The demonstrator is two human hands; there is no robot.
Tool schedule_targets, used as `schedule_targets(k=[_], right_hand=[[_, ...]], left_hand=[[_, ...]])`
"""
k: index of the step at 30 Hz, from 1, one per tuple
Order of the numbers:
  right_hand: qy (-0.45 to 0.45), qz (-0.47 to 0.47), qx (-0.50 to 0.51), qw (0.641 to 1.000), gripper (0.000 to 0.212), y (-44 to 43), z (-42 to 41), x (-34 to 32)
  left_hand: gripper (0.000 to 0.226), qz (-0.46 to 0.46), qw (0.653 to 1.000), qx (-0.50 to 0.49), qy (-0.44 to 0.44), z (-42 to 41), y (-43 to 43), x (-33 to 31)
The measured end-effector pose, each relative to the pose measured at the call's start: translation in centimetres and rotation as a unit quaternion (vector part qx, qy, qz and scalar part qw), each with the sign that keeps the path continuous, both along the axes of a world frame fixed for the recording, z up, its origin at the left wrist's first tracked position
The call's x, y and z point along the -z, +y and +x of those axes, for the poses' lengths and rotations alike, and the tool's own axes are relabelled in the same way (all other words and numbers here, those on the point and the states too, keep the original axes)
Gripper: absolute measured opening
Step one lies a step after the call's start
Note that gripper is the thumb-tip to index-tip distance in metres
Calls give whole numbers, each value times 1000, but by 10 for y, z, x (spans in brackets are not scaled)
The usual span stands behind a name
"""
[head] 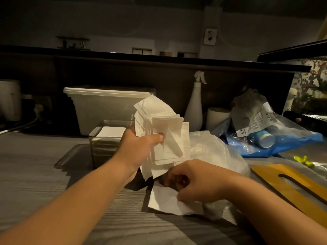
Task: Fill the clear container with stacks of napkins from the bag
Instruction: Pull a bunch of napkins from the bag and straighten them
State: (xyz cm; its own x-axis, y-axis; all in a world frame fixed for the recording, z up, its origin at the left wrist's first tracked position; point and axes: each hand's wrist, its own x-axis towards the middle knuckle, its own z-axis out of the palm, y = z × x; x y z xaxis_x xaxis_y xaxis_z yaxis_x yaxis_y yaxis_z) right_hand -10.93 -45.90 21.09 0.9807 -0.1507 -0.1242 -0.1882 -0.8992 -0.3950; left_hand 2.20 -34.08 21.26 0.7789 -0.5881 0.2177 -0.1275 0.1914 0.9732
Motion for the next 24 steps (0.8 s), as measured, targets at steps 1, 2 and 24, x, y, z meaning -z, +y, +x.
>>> schedule_targets(k=[1,2,24], right_hand=[[2,-6,-4,1000,28,0,0,0],[-3,-12,-6,1000,25,1,-1,0],[-166,180,-72,967,26,-7,-7,-13]], left_hand=[[23,-2,1000,1,-2,0,0,0],[23,-3,1000,2,-1,0,0,-1],[32,-12,1000,-19,1,1,0,-1]])
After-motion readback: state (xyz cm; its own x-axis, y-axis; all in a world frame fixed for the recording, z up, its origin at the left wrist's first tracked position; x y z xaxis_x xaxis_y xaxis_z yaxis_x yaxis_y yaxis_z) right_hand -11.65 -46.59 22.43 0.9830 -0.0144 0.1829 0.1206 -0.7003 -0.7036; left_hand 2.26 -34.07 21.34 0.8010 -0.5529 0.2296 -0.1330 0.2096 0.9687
